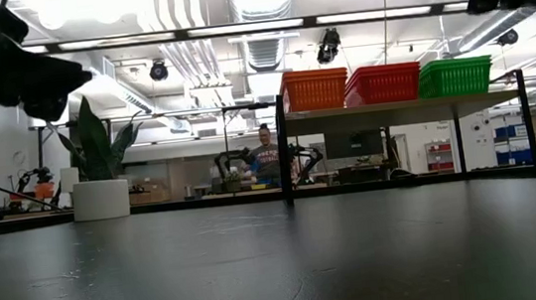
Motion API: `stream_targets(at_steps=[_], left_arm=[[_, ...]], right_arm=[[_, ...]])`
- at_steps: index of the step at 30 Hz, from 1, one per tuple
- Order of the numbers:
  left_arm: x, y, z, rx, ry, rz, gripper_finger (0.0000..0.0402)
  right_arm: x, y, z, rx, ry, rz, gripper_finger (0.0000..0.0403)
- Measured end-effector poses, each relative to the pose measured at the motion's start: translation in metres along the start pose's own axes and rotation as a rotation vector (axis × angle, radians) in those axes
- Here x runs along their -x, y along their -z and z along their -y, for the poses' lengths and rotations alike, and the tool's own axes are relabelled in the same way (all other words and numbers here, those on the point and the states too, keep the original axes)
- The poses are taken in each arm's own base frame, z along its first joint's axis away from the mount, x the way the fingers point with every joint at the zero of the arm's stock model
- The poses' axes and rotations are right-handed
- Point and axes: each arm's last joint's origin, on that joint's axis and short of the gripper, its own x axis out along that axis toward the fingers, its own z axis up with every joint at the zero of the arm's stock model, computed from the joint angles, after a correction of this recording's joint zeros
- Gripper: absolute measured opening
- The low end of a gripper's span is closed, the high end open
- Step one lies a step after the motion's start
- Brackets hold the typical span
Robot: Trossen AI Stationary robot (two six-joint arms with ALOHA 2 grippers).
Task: Stack baskets on shelf by color
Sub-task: Return to Home Position
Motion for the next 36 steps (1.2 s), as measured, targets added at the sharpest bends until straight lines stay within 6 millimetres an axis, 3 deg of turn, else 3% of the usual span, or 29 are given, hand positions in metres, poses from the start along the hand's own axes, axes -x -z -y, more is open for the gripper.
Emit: stream_targets(at_steps=[10, 18, 28, 36], left_arm=[[-0.004, 0.003, 0.001, 0.007, 0.003, 0.011, 0.0086], [-0.007, 0.006, 0.002, -0.131, 0.004, -0.019, 0.0086], [-0.010, 0.009, 0.003, -0.147, 0.003, -0.062, 0.0086], [-0.012, 0.012, 0.003, -0.157, 0.002, -0.091, 0.0086]], right_arm=[[0.000, 0.011, -0.005, 0.005, -0.029, -0.011, 0.0009], [0.000, 0.025, -0.011, 0.008, -0.060, 0.004, 0.0009], [-0.001, 0.030, -0.013, -0.405, -0.070, -0.067, 0.0009], [-0.001, 0.030, -0.013, -0.432, -0.069, -0.067, 0.0009]])
